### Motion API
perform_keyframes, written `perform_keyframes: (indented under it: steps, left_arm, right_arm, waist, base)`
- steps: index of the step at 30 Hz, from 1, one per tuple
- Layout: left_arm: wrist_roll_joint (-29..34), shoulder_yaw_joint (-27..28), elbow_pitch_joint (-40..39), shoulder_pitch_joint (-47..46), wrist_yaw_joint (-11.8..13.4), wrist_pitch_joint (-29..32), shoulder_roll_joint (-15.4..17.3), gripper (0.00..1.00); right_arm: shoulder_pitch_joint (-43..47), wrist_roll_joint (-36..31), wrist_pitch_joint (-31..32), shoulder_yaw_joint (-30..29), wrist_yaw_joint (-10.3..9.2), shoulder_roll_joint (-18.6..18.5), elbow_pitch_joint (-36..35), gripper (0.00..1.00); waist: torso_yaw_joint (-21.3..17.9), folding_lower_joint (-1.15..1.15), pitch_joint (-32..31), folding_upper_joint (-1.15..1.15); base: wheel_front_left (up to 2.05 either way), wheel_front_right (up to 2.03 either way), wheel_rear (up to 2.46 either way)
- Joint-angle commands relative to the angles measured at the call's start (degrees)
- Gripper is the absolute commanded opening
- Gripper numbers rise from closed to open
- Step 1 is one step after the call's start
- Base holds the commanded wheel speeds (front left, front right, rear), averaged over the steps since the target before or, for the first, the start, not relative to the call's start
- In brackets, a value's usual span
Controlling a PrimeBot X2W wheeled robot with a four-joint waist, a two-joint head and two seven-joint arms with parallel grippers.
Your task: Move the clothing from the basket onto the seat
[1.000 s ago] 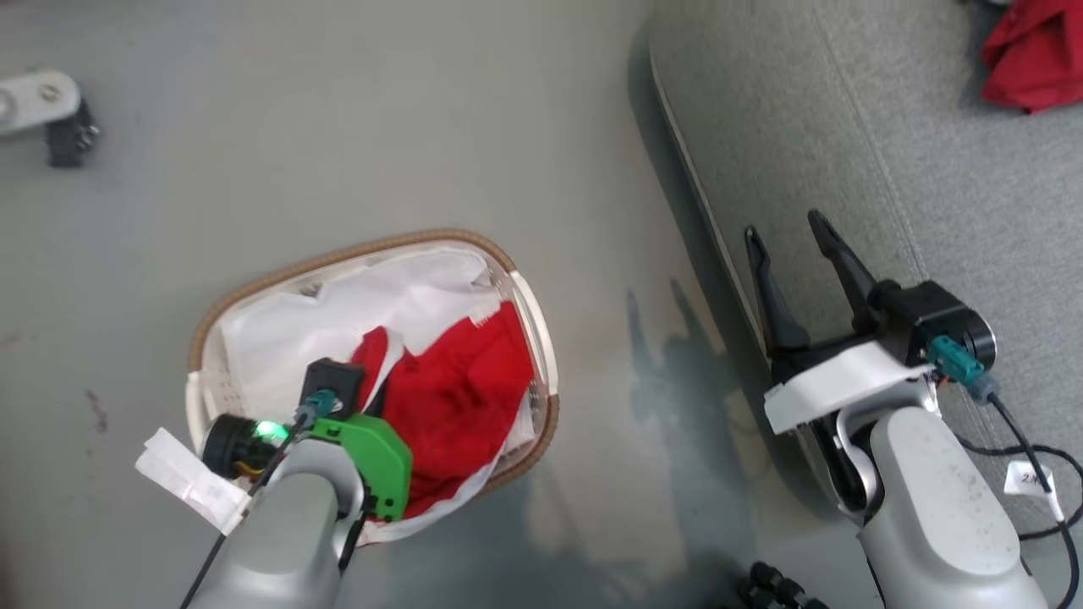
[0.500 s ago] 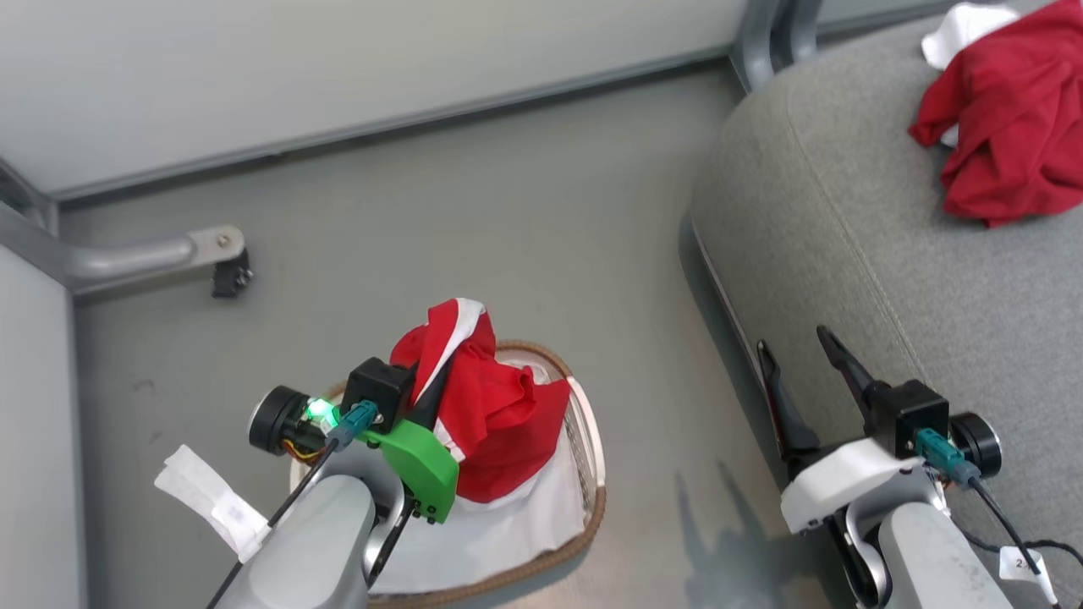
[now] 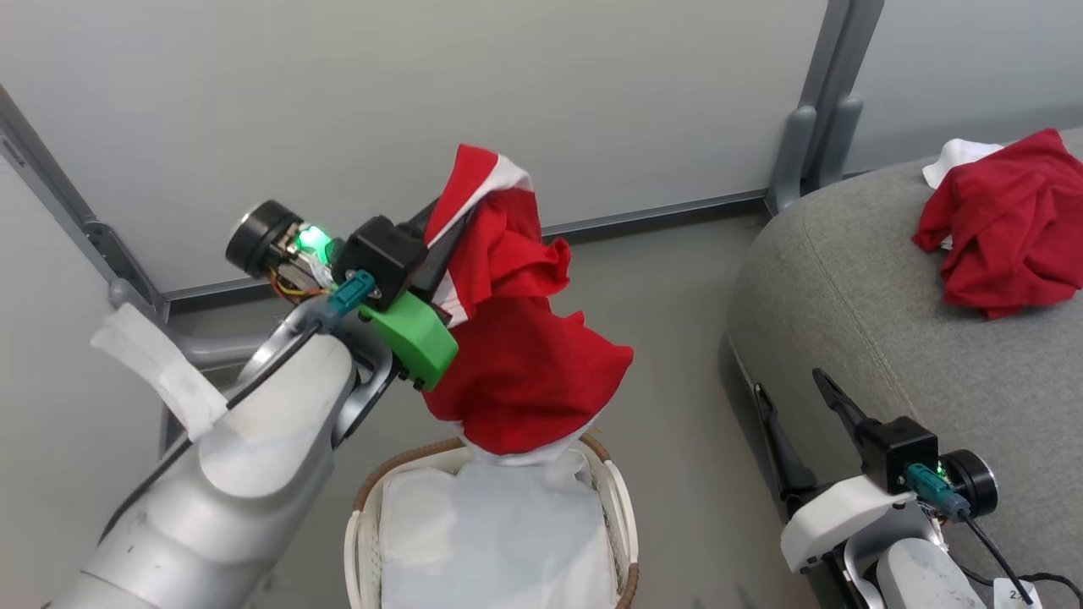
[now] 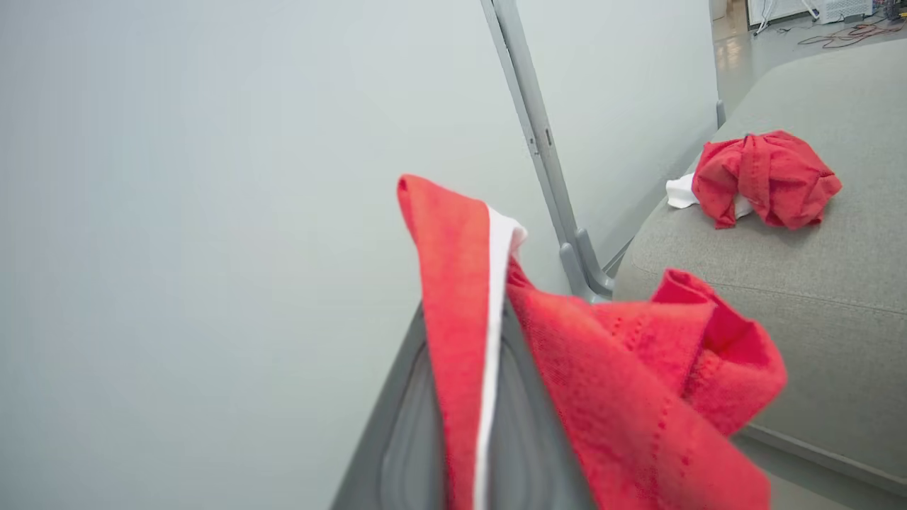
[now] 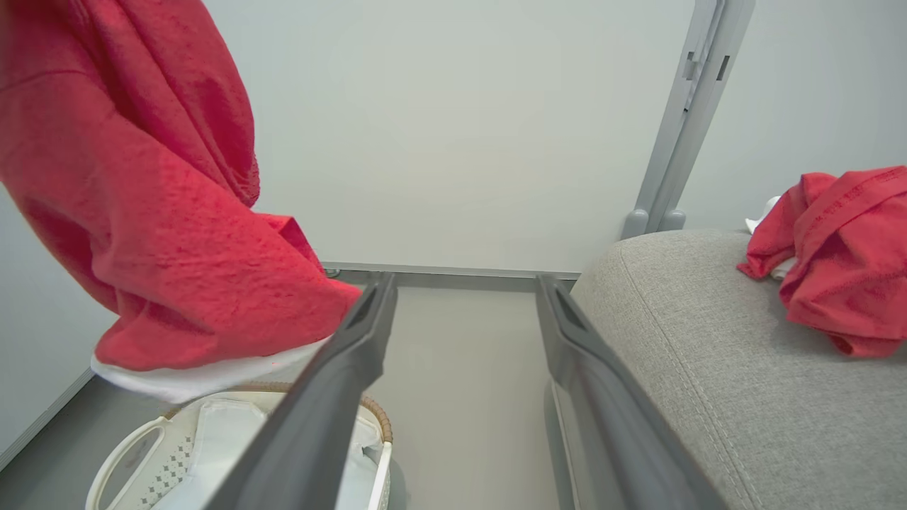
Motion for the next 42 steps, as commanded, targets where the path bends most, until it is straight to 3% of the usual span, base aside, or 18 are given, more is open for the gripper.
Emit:
perform_keyframes:
  steps: [1,12,24,34,42]
  left_arm:
    - [-0.56,-0.57,-0.61,-1.91,0.07,0.15,0.84,0.0]
    - [-2.65,-4.11,-1.69,-11.03,0.07,-0.99,2.62,0.0]
    - [-3.65,-7.04,-3.65,-13.31,0.07,-2.06,2.14,0.0]
    - [-3.95,-9.75,-6.16,-13.71,0.07,-2.39,0.61,0.0]
    - [-4.69,-11.86,-7.74,-13.76,0.07,-2.44,-0.57,0.0]
  right_arm:
    - [-0.52,-0.19,-0.02,0.44,-0.08,-0.19,-0.18,1.0]
    - [-3.79,-0.92,-0.02,5.48,-0.08,-0.19,-0.17,1.0]
    - [-11.51,-3.72,-0.02,16.47,-0.07,-0.4,3.65,1.0]
    - [-19.79,-0.26,-0.02,25.49,-0.08,-4.01,8.89,1.0]
    - [-24.77,6.4,-0.02,35.74,-0.08,-5.88,13.23,1.0]
  waist:
    - [0.59,0.0,-1.26,0.0]
    - [-0.01,0.0,-1.4,0.0]
    - [0.91,0.0,-1.29,0.0]
    - [2.51,0.0,-1.29,0.0]
    - [3.58,0.0,-1.39,0.0]
  base:
    - [0.0,0.0,0.0]
    - [0.0,0.0,0.0]
    - [0.0,0.0,0.0]
    - [0.0,0.0,0.0]
    - [0.0,0.0,0.0]
